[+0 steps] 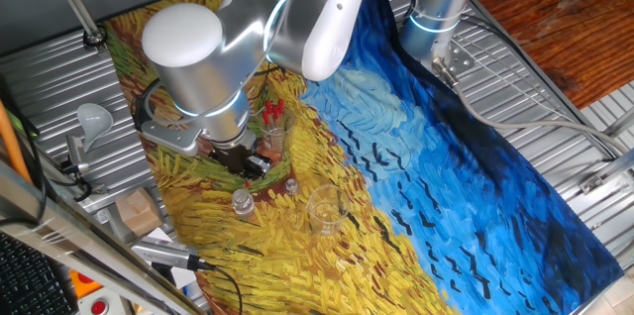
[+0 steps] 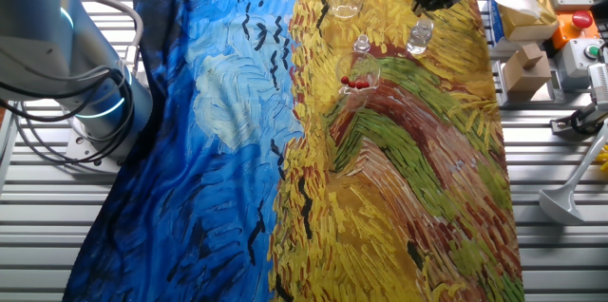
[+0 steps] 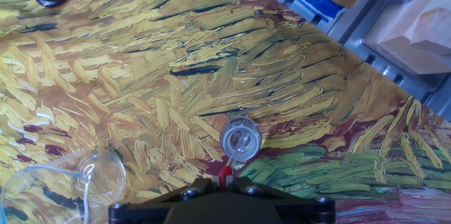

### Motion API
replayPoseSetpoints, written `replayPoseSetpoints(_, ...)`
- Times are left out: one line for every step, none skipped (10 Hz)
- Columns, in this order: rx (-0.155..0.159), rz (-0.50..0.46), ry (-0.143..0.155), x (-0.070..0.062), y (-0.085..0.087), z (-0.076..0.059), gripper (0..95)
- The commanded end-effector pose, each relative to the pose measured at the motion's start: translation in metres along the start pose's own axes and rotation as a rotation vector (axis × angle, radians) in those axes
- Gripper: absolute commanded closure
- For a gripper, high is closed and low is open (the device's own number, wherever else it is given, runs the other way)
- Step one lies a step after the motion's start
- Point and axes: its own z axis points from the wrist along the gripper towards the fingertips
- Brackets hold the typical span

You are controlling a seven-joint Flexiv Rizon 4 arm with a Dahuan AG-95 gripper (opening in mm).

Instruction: Transfer liquid using a dropper

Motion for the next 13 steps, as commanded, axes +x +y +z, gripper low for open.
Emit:
replayPoseSetpoints(-0.001, 0.000, -0.001, -0.0001, -0.0002, 0.0001, 76.0)
replayPoseSetpoints(-0.001, 0.000, -0.001, -0.0001, -0.0002, 0.0001, 76.0)
replayPoseSetpoints(-0.001, 0.000, -0.001, -0.0001, -0.0002, 0.0001, 76.0)
replayPoseSetpoints(-0.001, 0.000, -0.001, -0.0001, -0.0002, 0.0001, 76.0)
replayPoseSetpoints(-0.001, 0.000, -0.002, -0.0001, -0.0002, 0.0001, 76.0)
replayPoseSetpoints(-0.001, 0.001, -0.002, -0.0001, -0.0002, 0.0001, 76.0)
replayPoseSetpoints(-0.001, 0.000, -0.002, -0.0001, -0.0002, 0.0002, 76.0)
replayPoseSetpoints(-0.001, 0.000, -0.003, -0.0001, -0.0002, 0.0002, 76.0)
replayPoseSetpoints(0.000, 0.000, -0.004, -0.0003, -0.0010, 0.0014, 76.0)
replayPoseSetpoints(0.000, -0.002, -0.006, -0.0004, -0.0019, 0.0027, 76.0)
replayPoseSetpoints(0.000, -0.006, -0.008, -0.0007, -0.0029, 0.0046, 76.0)
replayPoseSetpoints(0.000, -0.007, -0.009, -0.0008, -0.0035, 0.0055, 76.0)
replayPoseSetpoints(0.000, -0.007, -0.010, -0.0011, -0.0036, 0.0063, 76.0)
